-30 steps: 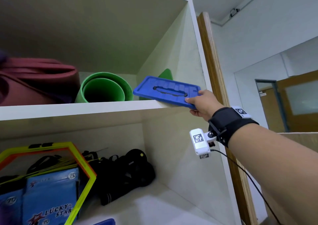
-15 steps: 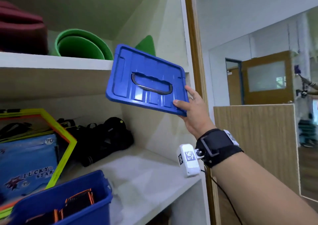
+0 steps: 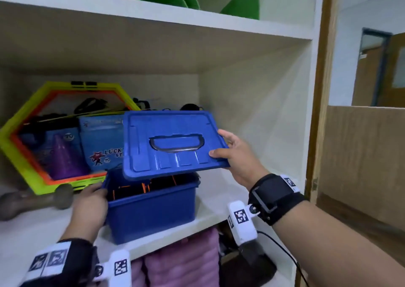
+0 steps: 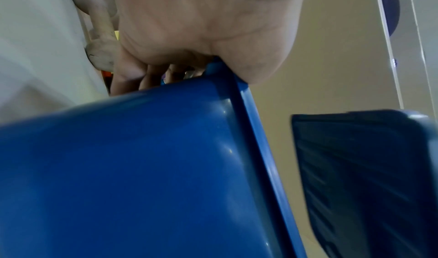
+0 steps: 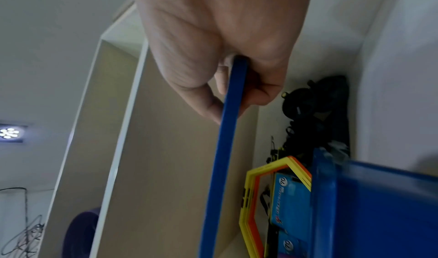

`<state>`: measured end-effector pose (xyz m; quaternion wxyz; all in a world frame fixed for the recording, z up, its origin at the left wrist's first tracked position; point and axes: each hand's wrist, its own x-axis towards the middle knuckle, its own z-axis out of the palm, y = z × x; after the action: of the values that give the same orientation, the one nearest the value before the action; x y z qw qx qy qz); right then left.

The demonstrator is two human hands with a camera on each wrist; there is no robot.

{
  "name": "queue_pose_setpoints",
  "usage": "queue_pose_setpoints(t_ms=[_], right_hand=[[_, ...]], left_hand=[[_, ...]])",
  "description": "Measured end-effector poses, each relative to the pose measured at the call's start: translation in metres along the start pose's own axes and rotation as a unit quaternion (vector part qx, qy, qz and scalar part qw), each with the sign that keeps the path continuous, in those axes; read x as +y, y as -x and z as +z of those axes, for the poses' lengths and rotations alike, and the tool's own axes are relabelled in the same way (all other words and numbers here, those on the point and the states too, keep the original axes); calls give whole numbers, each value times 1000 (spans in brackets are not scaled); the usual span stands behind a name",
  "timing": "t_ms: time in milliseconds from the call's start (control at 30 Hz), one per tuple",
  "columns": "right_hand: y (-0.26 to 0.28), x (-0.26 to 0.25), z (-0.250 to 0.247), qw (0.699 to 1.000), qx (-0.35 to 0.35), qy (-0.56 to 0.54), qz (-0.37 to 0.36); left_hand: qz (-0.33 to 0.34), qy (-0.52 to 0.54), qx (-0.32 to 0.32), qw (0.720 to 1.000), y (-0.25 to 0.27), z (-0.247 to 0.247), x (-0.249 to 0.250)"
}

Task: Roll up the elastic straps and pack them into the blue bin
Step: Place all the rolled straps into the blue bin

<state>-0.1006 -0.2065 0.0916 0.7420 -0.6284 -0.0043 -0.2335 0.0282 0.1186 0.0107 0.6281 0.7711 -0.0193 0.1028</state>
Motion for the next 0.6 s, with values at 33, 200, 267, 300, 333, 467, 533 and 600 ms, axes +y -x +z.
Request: queue_pose_setpoints(t_ms=[33, 200, 267, 300, 333, 467, 533, 600], right_hand=[[-3, 5, 8, 1000, -3, 22, 21], [-18, 25, 41, 988, -14, 106, 111], [-22, 32, 50, 983, -22, 124, 130], [-24, 34, 53, 982, -24, 130, 136], [-26, 36, 56, 980, -26, 136, 141], [-30, 34, 59, 975, -36, 162, 151], [-30, 35, 60, 970, -39, 195, 140], [-30, 36, 63, 961, -43, 247, 120]], left_hand=[[-10, -2, 3, 1000, 39, 2, 24], [-34, 65, -6, 997, 27, -5, 13], [-35, 108, -6, 994, 37, -3, 15], [-43, 129, -6, 991, 39, -3, 13], [-57, 149, -5, 987, 41, -2, 12], [-68, 170, 0, 983, 48, -4, 16], [-61, 153, 5, 986, 52, -6, 22], [-41, 125, 8, 991, 52, -6, 22]])
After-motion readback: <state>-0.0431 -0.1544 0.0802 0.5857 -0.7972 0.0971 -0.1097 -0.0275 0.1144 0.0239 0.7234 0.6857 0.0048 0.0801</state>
